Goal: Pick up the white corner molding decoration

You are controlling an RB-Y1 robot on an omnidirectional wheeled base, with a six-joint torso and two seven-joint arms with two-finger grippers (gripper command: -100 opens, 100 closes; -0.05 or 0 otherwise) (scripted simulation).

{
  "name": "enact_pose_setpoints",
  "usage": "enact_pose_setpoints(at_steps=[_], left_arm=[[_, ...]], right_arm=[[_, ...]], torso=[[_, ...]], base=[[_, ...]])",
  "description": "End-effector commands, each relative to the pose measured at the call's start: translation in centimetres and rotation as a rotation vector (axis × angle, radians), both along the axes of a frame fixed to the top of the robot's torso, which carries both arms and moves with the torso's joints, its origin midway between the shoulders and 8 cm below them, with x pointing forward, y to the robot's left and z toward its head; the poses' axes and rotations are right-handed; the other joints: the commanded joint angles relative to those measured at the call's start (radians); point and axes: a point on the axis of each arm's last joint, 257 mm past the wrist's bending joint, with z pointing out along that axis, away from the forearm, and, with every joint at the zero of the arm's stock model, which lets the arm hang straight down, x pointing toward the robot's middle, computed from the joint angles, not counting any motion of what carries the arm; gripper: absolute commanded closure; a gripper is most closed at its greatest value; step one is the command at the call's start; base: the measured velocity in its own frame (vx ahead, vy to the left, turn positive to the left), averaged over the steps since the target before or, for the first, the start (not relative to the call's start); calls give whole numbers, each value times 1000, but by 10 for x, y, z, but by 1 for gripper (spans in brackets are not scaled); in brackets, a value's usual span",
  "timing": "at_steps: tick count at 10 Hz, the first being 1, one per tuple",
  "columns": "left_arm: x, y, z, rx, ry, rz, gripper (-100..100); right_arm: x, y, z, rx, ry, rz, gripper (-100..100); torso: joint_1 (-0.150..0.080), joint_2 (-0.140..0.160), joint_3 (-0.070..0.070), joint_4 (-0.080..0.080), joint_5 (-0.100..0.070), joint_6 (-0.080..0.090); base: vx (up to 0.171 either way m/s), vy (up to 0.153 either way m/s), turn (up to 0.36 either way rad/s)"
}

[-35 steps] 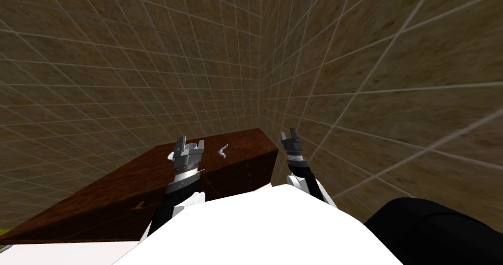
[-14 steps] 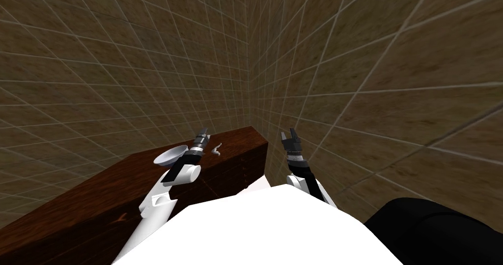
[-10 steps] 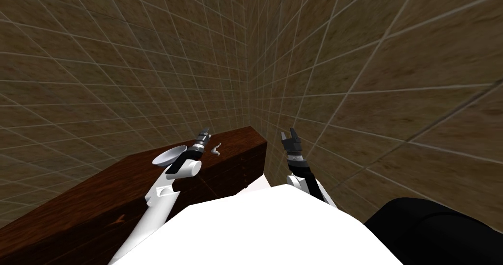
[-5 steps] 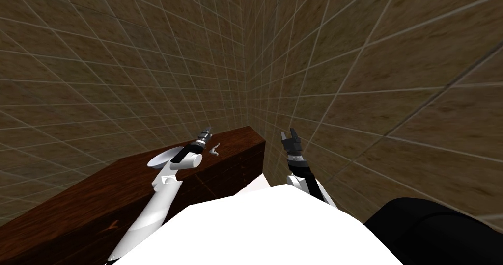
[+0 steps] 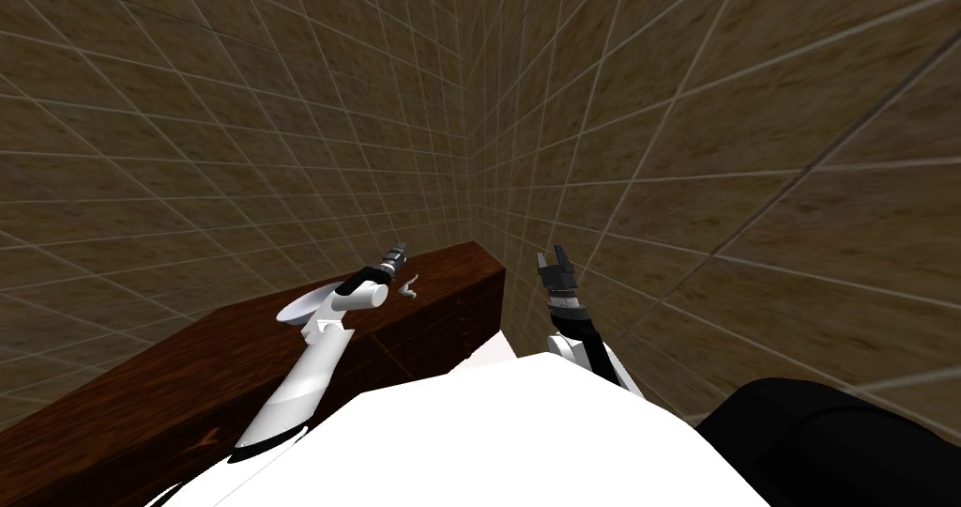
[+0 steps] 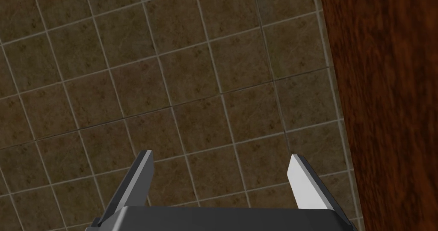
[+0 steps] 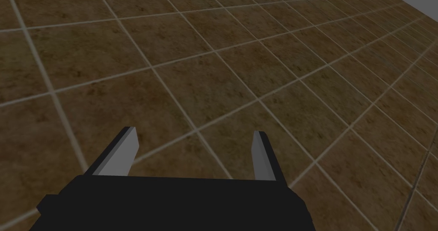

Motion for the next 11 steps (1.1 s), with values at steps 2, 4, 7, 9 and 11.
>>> enact_pose_setpoints(at_steps=[2,4,7,9,11], left_arm=[[5,3,-13,-1,60,6,-100],[16,7,-22,-5,123,10,-100],[26,11,-33,-10,191,15,-100],[34,13,-37,-14,241,15,-100],[32,15,-49,-16,284,21,-100]], right_arm=[[0,0,0,0,0,0,0],[0,0,0,0,0,0,0],[0,0,0,0,0,0,0],[0,0,0,0,0,0,0],[0,0,0,0,0,0,0]], torso=[[0,0,0,0,0,0],[0,0,0,0,0,0],[0,0,0,0,0,0],[0,0,0,0,0,-1],[0,0,0,0,0,-1]], base=[[-5,4,-25],[-9,10,-56],[-6,12,-29],[-4,9,-31],[-4,11,-20]])
